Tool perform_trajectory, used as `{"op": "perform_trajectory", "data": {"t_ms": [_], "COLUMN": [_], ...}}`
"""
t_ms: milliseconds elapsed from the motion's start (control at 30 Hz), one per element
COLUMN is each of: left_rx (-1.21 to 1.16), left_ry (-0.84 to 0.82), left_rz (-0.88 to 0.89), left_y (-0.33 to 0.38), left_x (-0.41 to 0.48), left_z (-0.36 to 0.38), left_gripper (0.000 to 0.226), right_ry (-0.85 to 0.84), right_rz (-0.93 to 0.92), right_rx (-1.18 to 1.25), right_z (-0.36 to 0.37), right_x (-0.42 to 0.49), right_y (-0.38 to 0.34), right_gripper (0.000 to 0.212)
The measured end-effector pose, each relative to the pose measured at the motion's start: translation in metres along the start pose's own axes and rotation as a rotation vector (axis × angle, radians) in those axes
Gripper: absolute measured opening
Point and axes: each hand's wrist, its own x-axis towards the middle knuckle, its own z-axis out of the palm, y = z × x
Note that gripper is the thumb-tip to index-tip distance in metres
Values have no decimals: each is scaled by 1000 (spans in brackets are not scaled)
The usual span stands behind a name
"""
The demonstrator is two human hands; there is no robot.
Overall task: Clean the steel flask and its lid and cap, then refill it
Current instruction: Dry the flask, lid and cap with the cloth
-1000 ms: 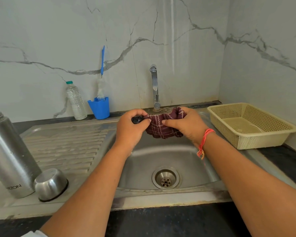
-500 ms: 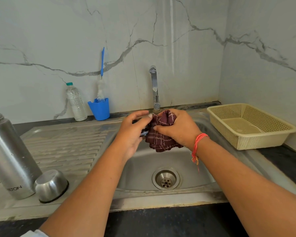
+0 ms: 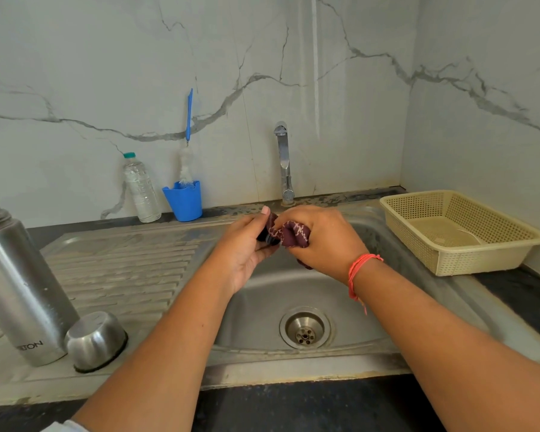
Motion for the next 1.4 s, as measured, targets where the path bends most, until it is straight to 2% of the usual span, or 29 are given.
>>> {"op": "perform_trajectory", "data": {"t_ms": [67,233,533,800,967,1200,1400], "left_rx": [35,99,86,122,98,85,86], "left_ry": [10,25,46,45,26,17,28], "left_rz": [-3,7,10,-31,-66,-74,-71], "left_y": [0,1,2,1,1,2,3], "left_x": [-1,-2,-2,-4,-5,-6,-7], "left_z": [-1,-5,-5,-1,1,1,2], "left_gripper": [42,36,35,48,50,51,51], "right_ry": [-6,-50,-113,2,-42,-103,-61], "right_rz": [-19,93,70,210,219,241,186], "right_rx": [-57,-192,-45,139,152,195,165], "right_z": [0,-4,-9,-12,-13,-9,-9], "right_x": [1,0,0,2,1,1,0], "right_y": [-1,2,1,-1,1,-2,-2], "right_gripper": [26,19,19,35,23,26,21]}}
